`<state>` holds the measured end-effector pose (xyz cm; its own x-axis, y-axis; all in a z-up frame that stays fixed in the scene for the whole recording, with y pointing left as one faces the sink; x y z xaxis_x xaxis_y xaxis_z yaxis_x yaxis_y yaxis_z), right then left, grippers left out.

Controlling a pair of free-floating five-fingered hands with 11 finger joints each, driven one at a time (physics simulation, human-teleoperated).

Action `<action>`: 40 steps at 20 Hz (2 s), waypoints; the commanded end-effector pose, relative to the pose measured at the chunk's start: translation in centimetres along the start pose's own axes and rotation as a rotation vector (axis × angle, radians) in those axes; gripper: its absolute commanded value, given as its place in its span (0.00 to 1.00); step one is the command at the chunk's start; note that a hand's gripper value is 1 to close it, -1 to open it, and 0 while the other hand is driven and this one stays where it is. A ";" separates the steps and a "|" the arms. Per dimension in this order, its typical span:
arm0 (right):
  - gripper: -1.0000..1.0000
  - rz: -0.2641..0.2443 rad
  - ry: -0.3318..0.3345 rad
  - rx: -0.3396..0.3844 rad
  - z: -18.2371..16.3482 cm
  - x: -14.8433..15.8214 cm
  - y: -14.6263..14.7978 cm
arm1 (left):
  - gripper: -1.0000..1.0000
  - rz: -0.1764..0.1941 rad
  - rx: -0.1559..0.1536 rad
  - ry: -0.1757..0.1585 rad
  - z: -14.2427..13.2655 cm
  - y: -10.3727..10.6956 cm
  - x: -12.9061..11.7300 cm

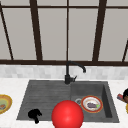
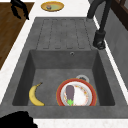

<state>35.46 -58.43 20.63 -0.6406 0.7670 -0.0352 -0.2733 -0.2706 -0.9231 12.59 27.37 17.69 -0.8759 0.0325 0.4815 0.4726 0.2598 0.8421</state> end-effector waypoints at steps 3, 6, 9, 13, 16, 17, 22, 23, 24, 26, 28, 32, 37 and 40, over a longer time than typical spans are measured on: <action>1.00 -0.030 0.065 0.006 1.8 -1.9 2.3 | 0.50 0.000 0.000 0.000 0.0 0.0 0.0; 1.00 -0.024 0.068 -0.009 2.0 -3.1 4.4 | 0.50 0.000 0.000 0.000 0.0 0.0 0.0; 1.00 -0.014 0.065 -0.036 2.3 -4.3 6.6 | 0.50 0.000 0.000 0.000 0.0 0.0 0.0; 1.00 -0.006 0.077 -0.073 2.2 -5.9 10.2 | 0.50 0.000 0.000 0.000 0.0 0.0 0.0; 1.00 0.003 0.089 -0.091 2.2 -7.1 12.7 | 0.50 0.000 0.000 0.000 0.0 0.0 0.0; 1.00 0.008 0.091 -0.095 2.2 -7.7 13.6 | 0.50 0.000 0.000 0.000 0.0 0.0 0.0; 1.00 -0.091 0.049 -0.144 2.3 -9.9 14.9 | 0.50 0.000 0.000 0.000 0.0 0.0 0.0; 1.00 -0.112 0.042 -0.147 2.4 -10.2 15.0 | 0.50 0.000 0.000 0.000 0.0 0.0 0.0; 1.00 -0.134 0.033 -0.152 2.4 -10.5 15.1 | 0.50 0.000 0.000 0.000 0.0 0.0 0.0; 1.00 -0.198 -0.030 -0.122 4.5 -10.7 15.4 | 0.50 0.000 0.000 0.000 0.0 0.0 0.0; 0.00 -0.245 -0.040 -0.175 5.2 -9.8 14.9 | 0.50 0.000 0.000 0.000 0.0 0.0 0.0; 0.00 -0.287 -0.062 -0.273 4.6 -9.7 14.3 | 0.50 0.000 0.000 0.000 0.0 0.0 0.0; 0.00 -0.310 -0.071 -0.272 6.2 -10.7 10.5 | 0.50 0.000 0.000 0.000 0.0 0.0 0.0; 0.00 -0.315 -0.071 -0.249 6.8 -10.8 9.1 | 0.50 0.000 0.000 0.000 0.0 0.0 0.0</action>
<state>35.02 -73.14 13.59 -0.6211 0.7434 0.2481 -0.2391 0.1217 -0.9633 12.59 27.37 17.69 -0.8759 0.0325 0.4815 0.4726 0.2598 0.8421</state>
